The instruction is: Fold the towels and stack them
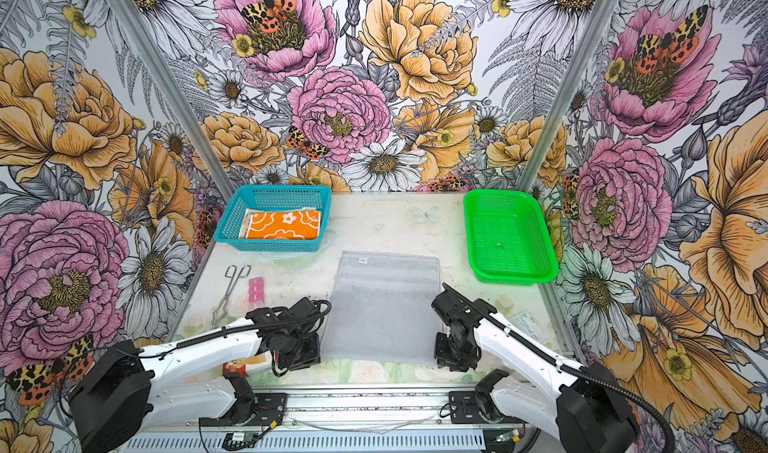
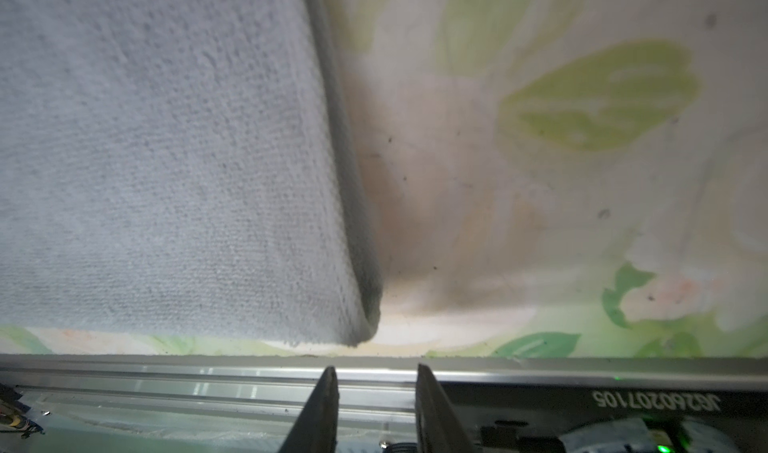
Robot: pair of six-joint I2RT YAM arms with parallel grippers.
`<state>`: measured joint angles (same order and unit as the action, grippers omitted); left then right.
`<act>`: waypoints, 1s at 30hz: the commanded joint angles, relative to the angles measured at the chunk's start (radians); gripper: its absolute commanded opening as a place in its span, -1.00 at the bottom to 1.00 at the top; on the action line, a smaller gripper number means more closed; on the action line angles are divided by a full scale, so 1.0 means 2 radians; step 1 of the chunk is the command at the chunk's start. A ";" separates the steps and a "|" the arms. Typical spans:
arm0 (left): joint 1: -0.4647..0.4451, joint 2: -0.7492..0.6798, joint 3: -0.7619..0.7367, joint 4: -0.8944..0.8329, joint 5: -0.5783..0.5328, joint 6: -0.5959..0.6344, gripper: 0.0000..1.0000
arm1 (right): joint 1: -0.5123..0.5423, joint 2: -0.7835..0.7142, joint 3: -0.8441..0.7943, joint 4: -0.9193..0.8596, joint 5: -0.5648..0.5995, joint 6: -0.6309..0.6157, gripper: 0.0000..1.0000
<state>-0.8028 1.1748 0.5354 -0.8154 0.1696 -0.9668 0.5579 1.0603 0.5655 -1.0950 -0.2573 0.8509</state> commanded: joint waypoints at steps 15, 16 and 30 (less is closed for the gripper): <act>0.001 -0.013 0.025 0.032 0.002 0.009 -0.38 | 0.003 0.017 0.005 0.104 0.023 0.032 -0.40; 0.001 -0.009 0.026 0.034 0.001 0.009 -0.38 | 0.003 0.021 0.005 0.109 0.024 0.032 -0.40; 0.003 0.041 0.020 0.020 -0.003 0.005 -0.49 | 0.038 0.070 -0.037 0.099 0.007 0.051 -0.56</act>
<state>-0.8017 1.2610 0.5903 -0.7601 0.1699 -0.9546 0.5949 1.1778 0.5327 -0.8658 -0.2161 0.9203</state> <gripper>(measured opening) 0.254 0.211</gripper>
